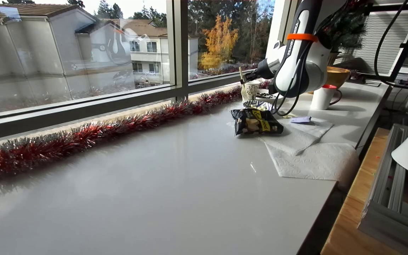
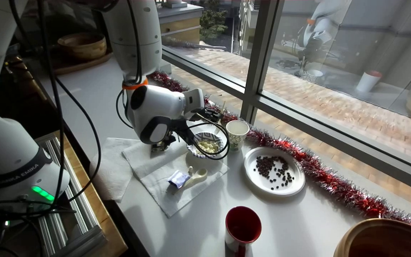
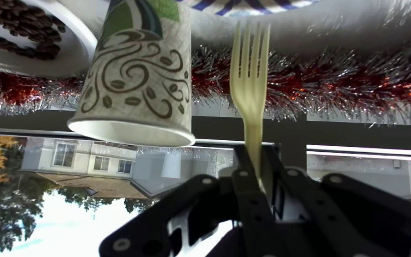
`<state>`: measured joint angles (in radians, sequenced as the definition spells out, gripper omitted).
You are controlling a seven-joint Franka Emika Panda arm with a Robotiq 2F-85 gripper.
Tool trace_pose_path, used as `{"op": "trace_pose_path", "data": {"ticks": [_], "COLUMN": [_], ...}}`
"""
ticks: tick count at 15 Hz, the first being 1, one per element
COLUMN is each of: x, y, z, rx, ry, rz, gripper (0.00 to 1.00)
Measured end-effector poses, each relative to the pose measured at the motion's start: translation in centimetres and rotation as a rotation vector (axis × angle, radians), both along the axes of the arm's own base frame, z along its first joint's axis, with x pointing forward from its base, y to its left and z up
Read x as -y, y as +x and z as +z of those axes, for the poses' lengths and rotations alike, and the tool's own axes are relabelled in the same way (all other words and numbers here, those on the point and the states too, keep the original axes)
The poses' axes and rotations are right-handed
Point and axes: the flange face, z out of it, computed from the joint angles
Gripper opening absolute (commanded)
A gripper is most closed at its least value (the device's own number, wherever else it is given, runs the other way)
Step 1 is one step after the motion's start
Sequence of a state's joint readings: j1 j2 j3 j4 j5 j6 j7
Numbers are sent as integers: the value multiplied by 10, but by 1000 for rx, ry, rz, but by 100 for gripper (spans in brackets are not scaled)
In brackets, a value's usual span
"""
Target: Pick up the folk and get a popcorn from the bowl
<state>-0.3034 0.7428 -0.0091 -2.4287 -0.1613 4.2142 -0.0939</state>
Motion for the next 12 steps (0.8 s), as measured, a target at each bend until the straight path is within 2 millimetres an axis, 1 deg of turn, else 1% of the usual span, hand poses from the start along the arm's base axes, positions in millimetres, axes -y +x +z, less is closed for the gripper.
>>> {"op": "trace_pose_path", "data": {"ticks": [4, 8, 12], "x": [8, 18, 25], "y": [-9, -18, -24], "z": [-17, -29, -35], "rx": [-28, -45, -49], "ry": [7, 15, 16], "rz": [-7, -20, -25], "gripper": [3, 3, 3]}}
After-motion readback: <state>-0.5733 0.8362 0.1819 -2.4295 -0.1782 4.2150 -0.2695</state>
